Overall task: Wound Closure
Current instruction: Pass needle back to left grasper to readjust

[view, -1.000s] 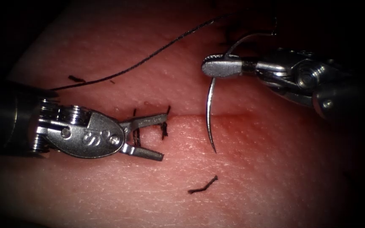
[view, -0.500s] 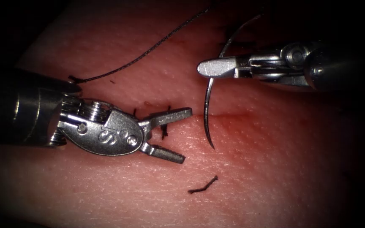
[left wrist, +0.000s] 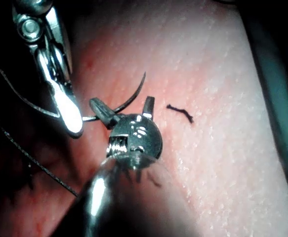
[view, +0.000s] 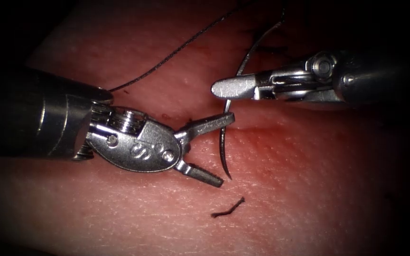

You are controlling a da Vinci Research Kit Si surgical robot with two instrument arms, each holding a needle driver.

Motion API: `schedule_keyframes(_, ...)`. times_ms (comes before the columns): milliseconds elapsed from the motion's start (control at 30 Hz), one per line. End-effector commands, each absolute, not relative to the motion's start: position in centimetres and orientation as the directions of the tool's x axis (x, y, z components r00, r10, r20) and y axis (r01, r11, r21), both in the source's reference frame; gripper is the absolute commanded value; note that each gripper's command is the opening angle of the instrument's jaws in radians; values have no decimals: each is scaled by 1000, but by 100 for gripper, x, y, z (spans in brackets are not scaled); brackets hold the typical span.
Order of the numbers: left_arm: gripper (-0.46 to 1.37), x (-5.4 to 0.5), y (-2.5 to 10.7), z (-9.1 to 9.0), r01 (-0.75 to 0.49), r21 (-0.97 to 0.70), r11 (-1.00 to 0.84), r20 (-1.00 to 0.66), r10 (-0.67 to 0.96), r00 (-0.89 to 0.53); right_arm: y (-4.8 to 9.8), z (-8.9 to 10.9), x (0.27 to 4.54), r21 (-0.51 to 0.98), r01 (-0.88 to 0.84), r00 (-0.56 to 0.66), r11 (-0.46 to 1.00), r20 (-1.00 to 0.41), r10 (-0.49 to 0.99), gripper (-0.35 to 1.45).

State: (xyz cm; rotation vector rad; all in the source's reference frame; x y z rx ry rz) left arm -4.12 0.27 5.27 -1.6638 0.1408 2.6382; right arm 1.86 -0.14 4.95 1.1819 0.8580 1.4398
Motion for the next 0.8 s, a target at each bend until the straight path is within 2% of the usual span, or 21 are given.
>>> schedule_keyframes(33, 29, -412, 27, 528, -62, 65, -996, -902, -32, -430, -14, 496, 187, 940, -275, 25, -203, 218, 976, -35)
schedule_keyframes(167, 6, -414, 27, 530, -53, 78, -996, -903, -48, -427, -14, 496, 188, 938, -277, 25, -208, 224, 974, -35)
schedule_keyframes(233, -10, -415, 27, 532, -48, 84, -995, -904, -56, -423, -14, 496, 189, 937, -277, 23, -214, 229, 973, -35)
schedule_keyframes(300, -35, -416, 28, 532, -43, 90, -995, -906, -64, -419, -15, 495, 190, 937, -277, 23, -214, 229, 973, -35)
schedule_keyframes(533, -35, -416, 31, 532, -20, 127, -992, -906, -108, -410, -17, 493, 192, 939, -269, 20, -214, 227, 974, -35)
schedule_keyframes(567, -35, -415, 31, 531, -20, 133, -991, -906, -114, -408, -17, 493, 192, 940, -267, 18, -214, 226, 974, -31)
schedule_keyframes(600, -35, -414, 32, 531, -19, 139, -990, -906, -119, -406, -18, 493, 192, 942, -257, 12, -214, 224, 975, -6)
schedule_keyframes(667, -35, -411, 33, 530, -33, 149, -988, -910, -124, -395, -18, 493, 191, 947, -239, -1, -213, 219, 976, 28)
schedule_keyframes(700, -35, -410, 34, 529, -42, 151, -988, -913, -123, -388, -18, 494, 191, 950, -227, -9, -213, 217, 976, 57)
schedule_keyframes(767, -35, -406, 37, 527, -56, 165, -985, -919, -133, -371, -18, 495, 190, 955, -209, -23, -212, 212, 977, 83)
schedule_keyframes(800, -35, -404, 39, 527, -63, 172, -983, -919, -137, -369, -19, 496, 190, 956, -202, -28, -212, 210, 977, 88)
